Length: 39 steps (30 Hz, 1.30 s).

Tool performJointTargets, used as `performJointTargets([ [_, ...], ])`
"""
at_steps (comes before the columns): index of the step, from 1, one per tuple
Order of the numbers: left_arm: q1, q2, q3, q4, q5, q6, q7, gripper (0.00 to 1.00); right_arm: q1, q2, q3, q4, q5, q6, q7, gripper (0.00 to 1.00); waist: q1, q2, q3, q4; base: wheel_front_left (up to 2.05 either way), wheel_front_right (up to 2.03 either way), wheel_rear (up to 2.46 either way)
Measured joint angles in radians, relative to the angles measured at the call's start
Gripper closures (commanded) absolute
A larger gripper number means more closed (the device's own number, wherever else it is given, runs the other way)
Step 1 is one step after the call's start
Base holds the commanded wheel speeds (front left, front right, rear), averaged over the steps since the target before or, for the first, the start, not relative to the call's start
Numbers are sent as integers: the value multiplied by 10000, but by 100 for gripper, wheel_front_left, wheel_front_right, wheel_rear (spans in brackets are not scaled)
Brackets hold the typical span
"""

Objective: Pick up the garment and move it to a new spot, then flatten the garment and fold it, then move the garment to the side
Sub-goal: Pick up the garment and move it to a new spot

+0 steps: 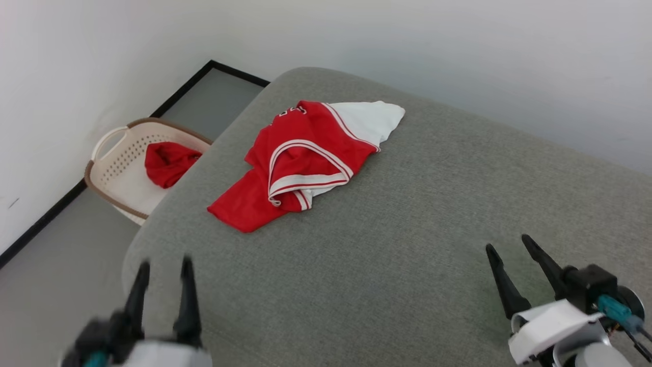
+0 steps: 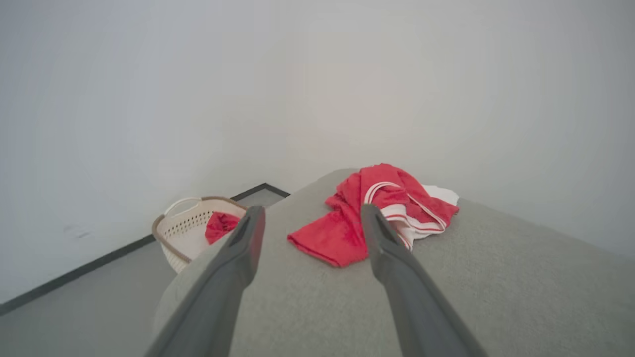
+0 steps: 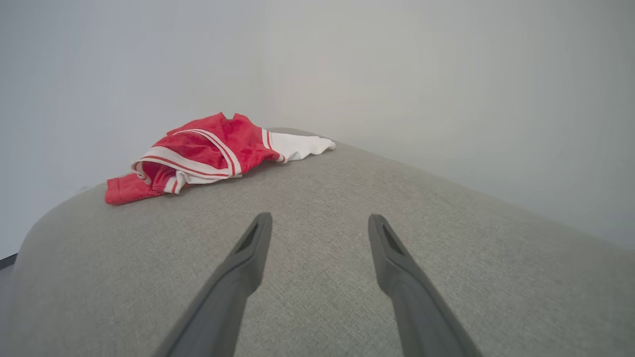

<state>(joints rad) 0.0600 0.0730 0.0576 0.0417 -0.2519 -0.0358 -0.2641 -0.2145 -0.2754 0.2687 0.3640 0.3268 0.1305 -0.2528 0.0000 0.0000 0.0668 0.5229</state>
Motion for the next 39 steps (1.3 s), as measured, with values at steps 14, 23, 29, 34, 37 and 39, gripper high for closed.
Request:
performJointTargets([
  [14,-6660,3191,196,3639,-828,-920,192,0,-656,203,928,-1703,-780,8,314,0,0,0,97,-1598,0,0,0],
  [23,-9784,4744,-955,7775,-2945,-928,1732,0,-1855,274,1312,-1797,-637,8,148,0,0,0,1446,-3104,0,0,0],
  [29,-10599,4844,-1988,9423,-4215,-945,4322,0,-1967,257,1384,-1728,-583,8,15,0,0,0,2510,-3992,0,0,0],
  [34,-10705,5070,-2422,10460,-4968,-951,6192,0,-2053,247,1517,-1847,-585,8,-33,0,-1,0,3177,-4615,0,0,0],
  [37,-10774,5083,-2495,10809,-5373,-949,7083,0,-2086,251,1565,-1977,-608,8,-40,0,0,0,3471,-4922,0,0,0],
  [39,-10854,5102,-2497,10995,-5641,-949,7574,0,-2108,236,1586,-2077,-627,8,-42,0,0,0,3637,-5080,0,0,0],
])
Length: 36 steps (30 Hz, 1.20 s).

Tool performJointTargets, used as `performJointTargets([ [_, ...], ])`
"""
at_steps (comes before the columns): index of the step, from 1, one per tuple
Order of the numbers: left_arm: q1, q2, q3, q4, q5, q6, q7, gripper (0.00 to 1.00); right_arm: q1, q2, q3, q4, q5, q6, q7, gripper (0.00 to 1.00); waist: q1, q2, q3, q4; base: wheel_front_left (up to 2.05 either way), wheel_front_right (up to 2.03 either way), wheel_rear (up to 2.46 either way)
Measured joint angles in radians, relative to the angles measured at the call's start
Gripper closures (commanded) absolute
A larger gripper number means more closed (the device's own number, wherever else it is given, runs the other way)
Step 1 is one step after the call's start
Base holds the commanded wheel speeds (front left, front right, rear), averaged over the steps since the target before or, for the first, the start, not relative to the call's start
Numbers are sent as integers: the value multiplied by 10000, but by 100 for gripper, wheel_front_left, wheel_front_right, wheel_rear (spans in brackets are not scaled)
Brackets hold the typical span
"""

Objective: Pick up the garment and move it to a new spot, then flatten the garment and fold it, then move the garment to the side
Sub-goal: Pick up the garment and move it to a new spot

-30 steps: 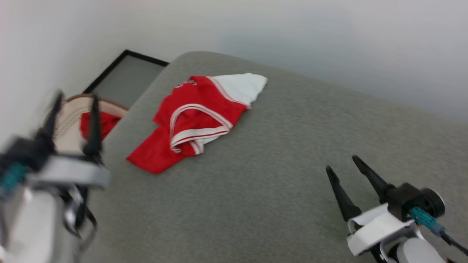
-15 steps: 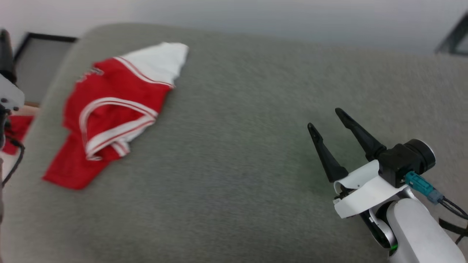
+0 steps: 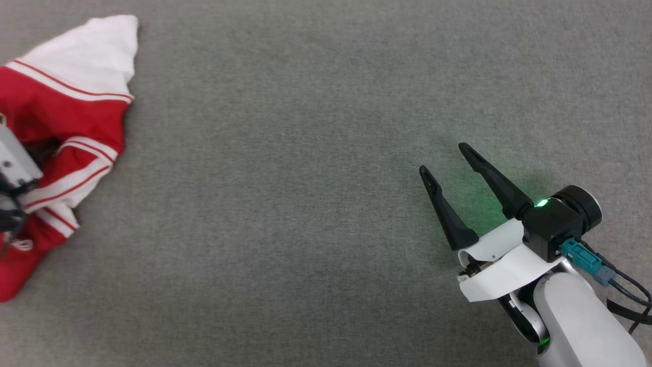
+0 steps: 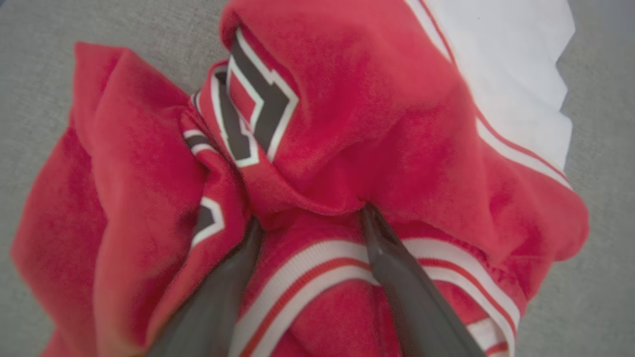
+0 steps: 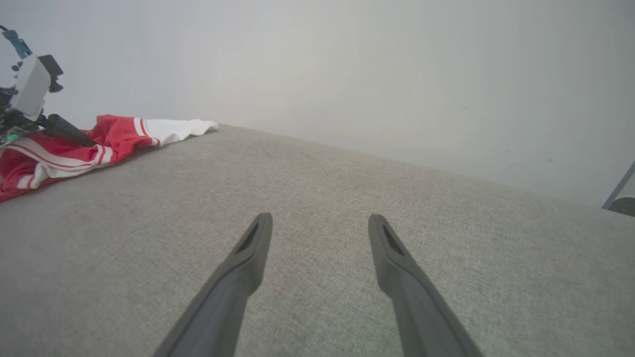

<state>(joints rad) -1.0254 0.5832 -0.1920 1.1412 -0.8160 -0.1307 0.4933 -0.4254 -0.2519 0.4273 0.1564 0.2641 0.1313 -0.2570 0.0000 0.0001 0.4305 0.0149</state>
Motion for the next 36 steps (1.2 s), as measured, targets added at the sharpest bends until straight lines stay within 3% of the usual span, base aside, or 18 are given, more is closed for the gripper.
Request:
performJointTargets([
  [5,-416,261,-146,472,-153,-2,1043,0,-39,-71,107,-284,-31,0,-10,0,0,0,344,-262,0,0,0],
  [11,-593,284,-226,662,-113,-2,844,0,-142,-111,176,-709,-186,0,81,0,0,0,673,-457,0,0,0],
  [12,-611,286,-261,671,-109,0,811,30,-139,-107,180,-767,-194,0,109,0,0,0,695,-486,0,0,0],
  [13,-618,282,-309,669,-79,0,763,86,-138,-105,184,-817,-199,-2,109,0,-1,0,704,-509,0,0,0],
  [14,-618,274,-324,679,-75,4,642,100,-132,-104,190,-853,-199,0,111,0,0,0,690,-519,0,0,0],
  [19,-459,159,-451,600,-117,33,48,100,-66,-46,192,-857,-192,0,123,0,0,0,441,-507,0,0,0],
  [27,-51,13,-943,629,362,19,-2061,100,307,123,67,-445,36,0,92,0,0,0,-388,-431,0,0,0],
  [36,-60,-345,-2067,-1528,217,17,-2917,100,964,466,-500,-128,184,-2,0,0,0,0,-1543,-372,0,0,0],
])
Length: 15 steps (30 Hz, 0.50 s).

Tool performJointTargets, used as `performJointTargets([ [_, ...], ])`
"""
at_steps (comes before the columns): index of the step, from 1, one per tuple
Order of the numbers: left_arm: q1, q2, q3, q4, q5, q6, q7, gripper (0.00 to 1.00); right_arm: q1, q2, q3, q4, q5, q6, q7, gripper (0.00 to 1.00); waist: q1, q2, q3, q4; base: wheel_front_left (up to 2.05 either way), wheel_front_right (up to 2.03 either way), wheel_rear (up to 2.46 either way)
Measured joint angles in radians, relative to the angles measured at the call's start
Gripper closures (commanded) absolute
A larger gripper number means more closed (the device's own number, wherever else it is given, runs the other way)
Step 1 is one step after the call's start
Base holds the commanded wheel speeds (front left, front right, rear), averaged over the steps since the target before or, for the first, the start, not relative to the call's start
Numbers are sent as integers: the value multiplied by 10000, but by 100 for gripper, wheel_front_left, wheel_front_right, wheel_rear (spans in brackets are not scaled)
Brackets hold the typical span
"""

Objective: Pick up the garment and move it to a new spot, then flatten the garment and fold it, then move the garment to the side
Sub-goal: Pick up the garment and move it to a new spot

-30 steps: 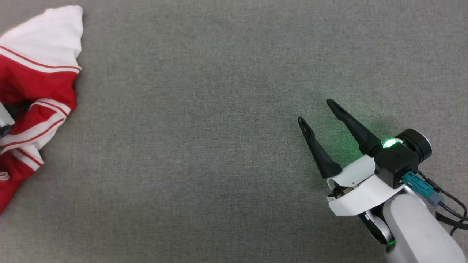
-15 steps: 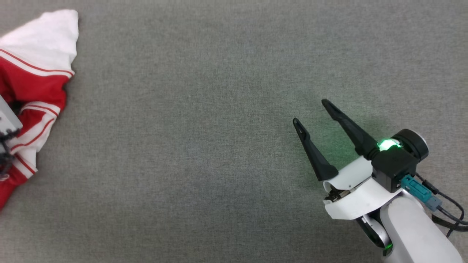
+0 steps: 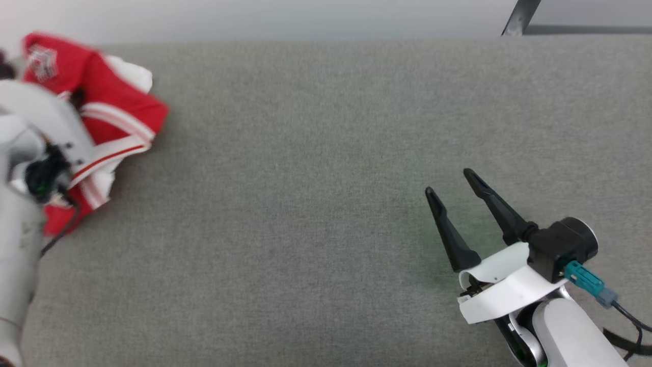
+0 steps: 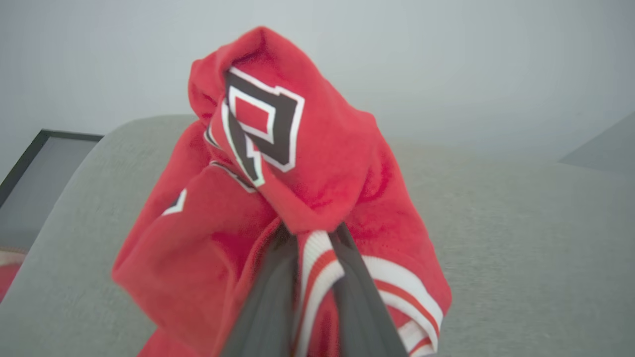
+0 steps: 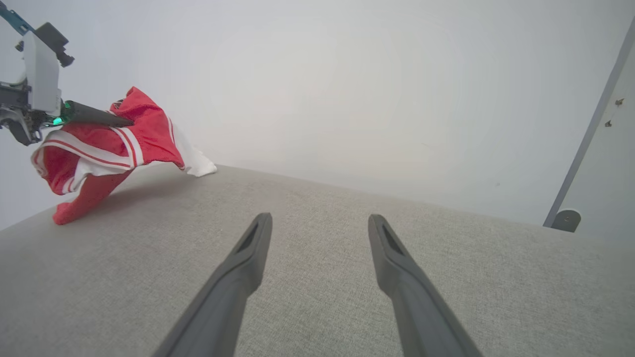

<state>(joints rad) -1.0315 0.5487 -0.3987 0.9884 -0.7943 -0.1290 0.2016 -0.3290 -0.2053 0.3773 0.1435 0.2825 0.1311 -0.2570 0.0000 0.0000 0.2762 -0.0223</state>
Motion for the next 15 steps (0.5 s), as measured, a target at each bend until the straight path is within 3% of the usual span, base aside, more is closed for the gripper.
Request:
performJointTargets([
  [6,-121,-445,-1239,-1791,-282,0,282,100,371,316,-662,-29,92,2,-40,0,0,0,-453,-274,0,0,0],
  [15,-394,-1942,-3246,-3866,-1060,0,1707,100,709,819,-1908,-539,142,0,-42,0,0,0,-406,-1246,0,0,0],
])
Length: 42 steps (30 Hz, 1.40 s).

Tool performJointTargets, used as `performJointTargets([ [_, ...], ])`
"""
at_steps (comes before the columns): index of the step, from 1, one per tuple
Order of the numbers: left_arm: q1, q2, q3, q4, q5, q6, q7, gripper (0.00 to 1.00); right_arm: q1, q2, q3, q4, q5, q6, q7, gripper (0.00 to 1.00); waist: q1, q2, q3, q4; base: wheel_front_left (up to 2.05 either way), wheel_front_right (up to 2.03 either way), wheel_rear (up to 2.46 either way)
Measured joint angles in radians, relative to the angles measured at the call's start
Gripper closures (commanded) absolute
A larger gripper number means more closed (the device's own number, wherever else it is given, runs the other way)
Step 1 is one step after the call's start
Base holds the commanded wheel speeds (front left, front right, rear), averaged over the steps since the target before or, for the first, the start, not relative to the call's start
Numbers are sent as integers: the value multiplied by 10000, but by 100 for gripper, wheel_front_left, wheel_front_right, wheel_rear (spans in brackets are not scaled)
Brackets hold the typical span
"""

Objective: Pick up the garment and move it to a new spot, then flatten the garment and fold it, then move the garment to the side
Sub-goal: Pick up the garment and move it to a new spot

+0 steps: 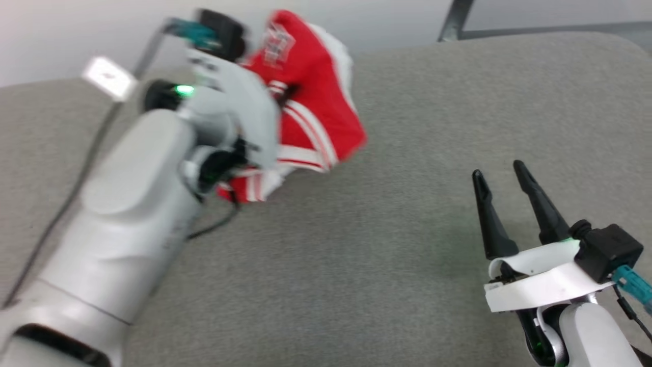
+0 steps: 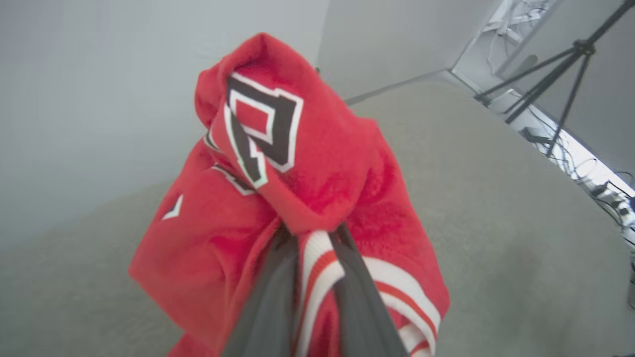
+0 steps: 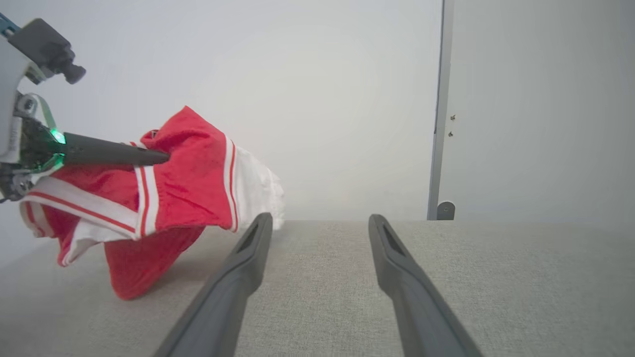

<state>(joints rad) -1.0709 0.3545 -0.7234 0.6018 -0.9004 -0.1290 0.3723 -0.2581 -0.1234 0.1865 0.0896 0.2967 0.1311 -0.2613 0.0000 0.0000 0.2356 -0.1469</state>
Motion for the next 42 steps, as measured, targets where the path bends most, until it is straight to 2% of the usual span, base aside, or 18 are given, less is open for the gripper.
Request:
performJointTargets([
  [8,-591,-1584,-1653,-550,-694,0,307,100,89,347,-777,-334,71,0,-2,0,0,0,457,-935,0,0,0],
  [12,-856,-2008,-2364,-393,-1137,-2,257,100,48,468,-773,-376,113,0,-2,0,0,0,741,-1337,0,0,0],
  [14,-941,-1904,-2652,-84,-1290,-19,291,100,-32,537,-679,-376,125,0,-2,0,0,0,873,-1532,0,0,0],
  [19,-856,-1126,-3643,995,-1350,-17,589,100,-71,627,-629,-364,173,0,-4,0,0,0,1111,-1908,0,0,0],
  [24,-907,-690,-4472,1471,-1425,-19,633,100,-69,662,-685,-337,188,0,-4,0,0,0,1159,-1983,0,0,0],
  [27,-1097,-660,-4876,1680,-1402,-21,640,100,-69,677,-604,-314,188,0,-4,0,0,1,1104,-1906,0,0,0],
  [31,-1252,-765,-5321,1814,-846,-21,869,100,-85,690,-493,-303,192,0,-4,0,0,1,1103,-1864,0,0,0],
  [37,-1459,-995,-5398,2207,-393,-36,1538,100,-304,704,-309,-345,393,2,-4,0,0,0,1346,-2060,0,0,0],
  [42,-1576,-934,-5388,2220,-311,-44,1820,100,-317,702,-368,-349,640,0,-4,0,0,0,1571,-2337,0,0,0],
])
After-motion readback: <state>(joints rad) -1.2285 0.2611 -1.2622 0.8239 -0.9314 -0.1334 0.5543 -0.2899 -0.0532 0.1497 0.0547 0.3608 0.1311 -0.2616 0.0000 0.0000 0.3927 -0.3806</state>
